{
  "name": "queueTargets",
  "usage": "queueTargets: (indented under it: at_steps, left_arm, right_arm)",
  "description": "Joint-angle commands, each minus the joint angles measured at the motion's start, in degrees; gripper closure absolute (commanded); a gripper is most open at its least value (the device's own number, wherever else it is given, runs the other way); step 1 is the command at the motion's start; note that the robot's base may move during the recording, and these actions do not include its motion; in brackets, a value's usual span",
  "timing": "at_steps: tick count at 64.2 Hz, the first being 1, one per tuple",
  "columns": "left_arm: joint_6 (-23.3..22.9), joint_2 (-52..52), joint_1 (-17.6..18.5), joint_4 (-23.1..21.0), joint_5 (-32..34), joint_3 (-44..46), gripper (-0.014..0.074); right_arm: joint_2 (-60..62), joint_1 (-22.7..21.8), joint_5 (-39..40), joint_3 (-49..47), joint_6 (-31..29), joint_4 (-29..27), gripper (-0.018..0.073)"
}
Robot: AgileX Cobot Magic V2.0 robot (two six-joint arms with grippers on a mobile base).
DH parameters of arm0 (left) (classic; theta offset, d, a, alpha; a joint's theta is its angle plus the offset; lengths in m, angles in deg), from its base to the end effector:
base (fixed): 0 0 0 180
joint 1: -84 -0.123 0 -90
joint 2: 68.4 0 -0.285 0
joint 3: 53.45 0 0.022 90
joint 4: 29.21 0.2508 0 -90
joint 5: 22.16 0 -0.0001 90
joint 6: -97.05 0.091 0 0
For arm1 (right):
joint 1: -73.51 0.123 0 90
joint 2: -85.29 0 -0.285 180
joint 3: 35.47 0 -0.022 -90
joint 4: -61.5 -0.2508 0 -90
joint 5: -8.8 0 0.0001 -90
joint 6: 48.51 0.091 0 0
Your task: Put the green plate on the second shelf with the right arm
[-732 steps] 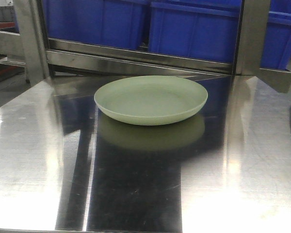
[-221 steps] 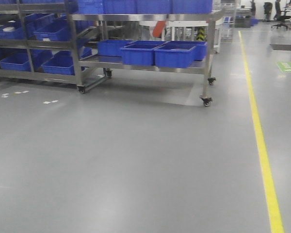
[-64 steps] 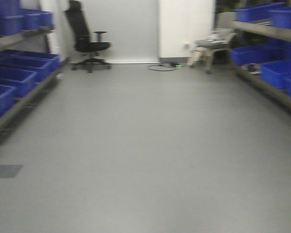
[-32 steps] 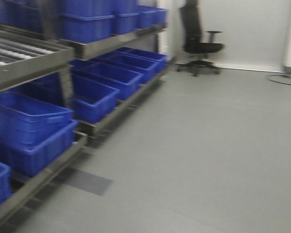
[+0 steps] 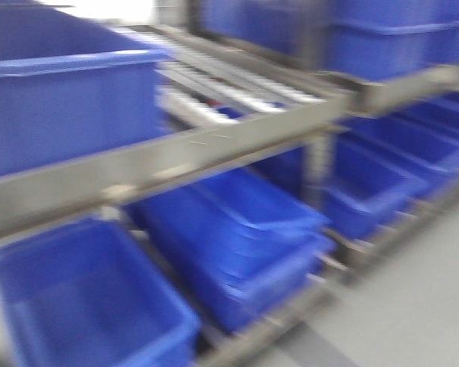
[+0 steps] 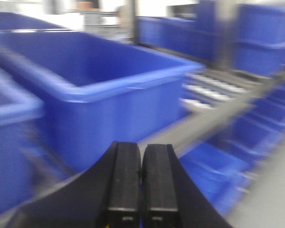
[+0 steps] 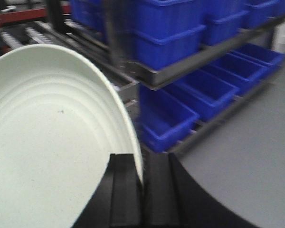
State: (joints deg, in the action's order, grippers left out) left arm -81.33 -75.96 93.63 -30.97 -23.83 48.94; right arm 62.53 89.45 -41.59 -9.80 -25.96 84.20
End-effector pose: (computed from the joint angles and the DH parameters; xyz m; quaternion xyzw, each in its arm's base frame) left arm 0.0556 -0.0095 0.2085 0.0572 0.6850 -0.0622 0.7237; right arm 0.0041 -0.0270 0.4061 0.0463 0.7431 0.0245 0.6671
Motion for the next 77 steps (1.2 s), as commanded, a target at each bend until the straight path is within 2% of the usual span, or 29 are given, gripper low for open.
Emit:
queueTargets:
  at_steps: [1, 77]
  left_arm:
    - [-0.12, 1.00, 0.06, -0.18, 5.03, -2.27, 0.0466]
    - [-0.12, 1.00, 0.06, -0.18, 5.03, -2.27, 0.0466]
  right_arm:
    - [-0.91, -0.42, 6.24, -1.51, 0.37, 1.86, 0.0503]
    - [-0.91, -0.42, 6.24, -1.51, 0.37, 1.97, 0.0503]
